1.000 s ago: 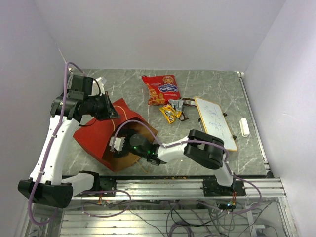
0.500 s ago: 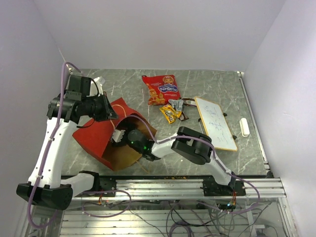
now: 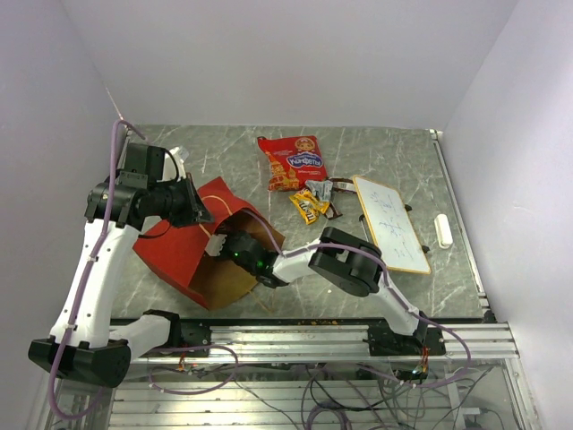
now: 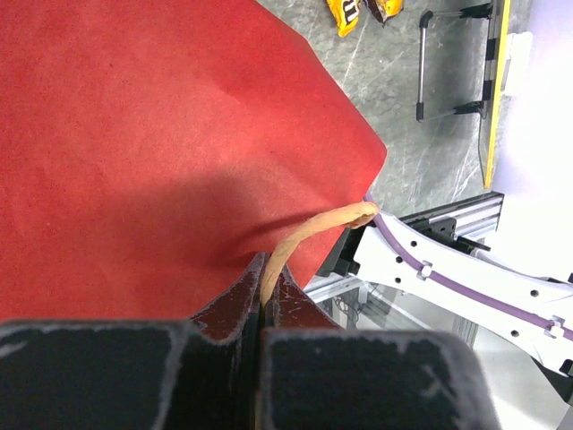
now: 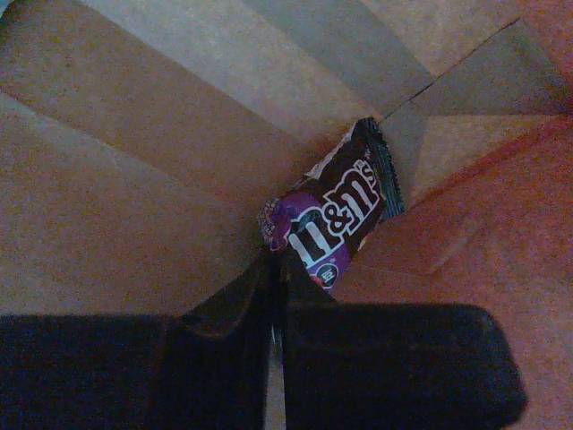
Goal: Take the snacks out of the paper bag
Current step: Take out the snack from the paper bag.
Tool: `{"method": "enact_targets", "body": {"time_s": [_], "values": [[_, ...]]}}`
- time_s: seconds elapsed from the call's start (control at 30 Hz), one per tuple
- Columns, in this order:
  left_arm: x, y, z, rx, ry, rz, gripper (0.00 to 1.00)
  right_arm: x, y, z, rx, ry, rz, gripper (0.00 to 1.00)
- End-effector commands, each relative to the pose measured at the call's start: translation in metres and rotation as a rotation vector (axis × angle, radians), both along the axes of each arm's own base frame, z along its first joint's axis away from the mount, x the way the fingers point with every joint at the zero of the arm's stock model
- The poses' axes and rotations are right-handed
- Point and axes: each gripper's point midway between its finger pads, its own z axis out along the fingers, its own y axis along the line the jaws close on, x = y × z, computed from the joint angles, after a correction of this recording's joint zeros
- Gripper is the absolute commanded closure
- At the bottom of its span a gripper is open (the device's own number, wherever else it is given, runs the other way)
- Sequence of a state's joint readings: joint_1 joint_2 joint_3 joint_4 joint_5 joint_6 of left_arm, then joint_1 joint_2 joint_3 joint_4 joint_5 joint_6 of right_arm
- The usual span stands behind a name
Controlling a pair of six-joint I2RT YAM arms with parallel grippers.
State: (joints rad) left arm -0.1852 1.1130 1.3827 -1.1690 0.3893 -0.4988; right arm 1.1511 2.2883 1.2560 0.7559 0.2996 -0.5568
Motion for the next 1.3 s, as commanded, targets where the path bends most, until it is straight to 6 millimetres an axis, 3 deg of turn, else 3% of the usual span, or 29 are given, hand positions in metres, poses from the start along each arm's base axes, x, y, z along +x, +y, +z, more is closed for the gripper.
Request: {"method": "enact_targets", "body": {"time_s": [0.0,0.13,0.37,0.77,0.9,1.07,1.27], "values": [[0.003,0.002,0.013,0.0,-0.036,0.022,0.93,-0.009,0.003,0.02,0.021,0.033,0.04,0.99],[0.009,0.002,0.021,0.001,-0.066,0.029,0.93,-0.021,-0.009,0.027,0.004,0.041,0.046,1.0],[0.017,0.005,0.024,0.024,-0.083,0.034,0.93,-0.06,-0.031,0.06,0.057,0.093,0.105,1.0],[0.023,0.005,0.01,0.004,-0.083,0.083,0.93,-0.128,-0.091,0.084,0.095,0.268,0.208,1.0],[0.026,0.003,0.008,-0.013,-0.085,0.097,0.93,-0.148,-0.104,0.085,0.054,0.347,0.26,1.0],[0.033,0.0,0.003,-0.033,-0.095,0.107,0.93,-0.177,-0.111,0.103,0.066,0.426,0.373,1.0],[0.037,-0.003,-0.003,-0.039,-0.075,0.099,0.93,-0.181,-0.141,0.112,-0.059,0.429,0.352,1.0]]}}
